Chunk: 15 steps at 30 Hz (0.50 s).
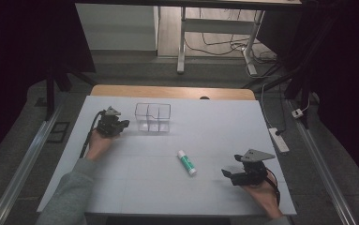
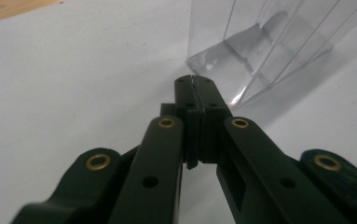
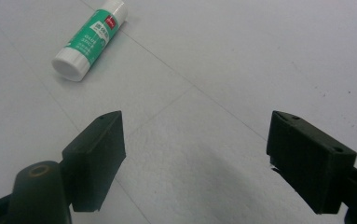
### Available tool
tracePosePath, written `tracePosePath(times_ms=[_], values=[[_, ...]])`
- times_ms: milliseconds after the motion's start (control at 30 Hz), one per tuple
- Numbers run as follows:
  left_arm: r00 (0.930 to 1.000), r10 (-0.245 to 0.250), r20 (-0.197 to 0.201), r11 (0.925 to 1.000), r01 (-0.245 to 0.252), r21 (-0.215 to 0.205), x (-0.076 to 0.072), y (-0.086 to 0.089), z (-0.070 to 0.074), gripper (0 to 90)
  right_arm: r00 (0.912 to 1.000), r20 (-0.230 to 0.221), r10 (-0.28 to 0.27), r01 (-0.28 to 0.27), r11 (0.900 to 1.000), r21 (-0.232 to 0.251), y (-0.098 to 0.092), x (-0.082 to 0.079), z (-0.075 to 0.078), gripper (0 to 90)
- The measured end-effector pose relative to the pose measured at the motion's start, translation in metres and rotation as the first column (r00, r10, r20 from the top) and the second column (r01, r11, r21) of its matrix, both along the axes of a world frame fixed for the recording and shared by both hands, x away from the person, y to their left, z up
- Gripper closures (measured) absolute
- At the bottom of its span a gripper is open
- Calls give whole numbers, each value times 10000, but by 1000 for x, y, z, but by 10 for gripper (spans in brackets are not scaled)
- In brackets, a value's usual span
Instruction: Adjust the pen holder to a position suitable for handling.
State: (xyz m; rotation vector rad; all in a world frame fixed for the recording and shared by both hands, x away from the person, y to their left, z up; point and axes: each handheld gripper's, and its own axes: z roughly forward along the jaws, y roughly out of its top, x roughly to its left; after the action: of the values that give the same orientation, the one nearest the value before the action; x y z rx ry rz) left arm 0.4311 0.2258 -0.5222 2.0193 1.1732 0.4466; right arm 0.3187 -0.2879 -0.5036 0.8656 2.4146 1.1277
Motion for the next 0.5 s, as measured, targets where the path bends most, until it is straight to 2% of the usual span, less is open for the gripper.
tracePosePath(times_ms=[200, 267, 500], values=[[9998, -206, -54, 9996, 205, -206, 9, -8, -2, 885, 10000, -52, 8, -8, 10000, -23, 1, 0, 0, 185], [9996, -262, -64, 9996, 261, -83, 11, -11, -3, 886, 10000, -59, 7, -7, 10000, -22, 1, 0, 0, 186], [9994, -332, -81, 9993, 331, -189, 19, -18, -5, 885, 10000, -73, 41, -42, 10000, -53, 1, 0, -1, 185]])
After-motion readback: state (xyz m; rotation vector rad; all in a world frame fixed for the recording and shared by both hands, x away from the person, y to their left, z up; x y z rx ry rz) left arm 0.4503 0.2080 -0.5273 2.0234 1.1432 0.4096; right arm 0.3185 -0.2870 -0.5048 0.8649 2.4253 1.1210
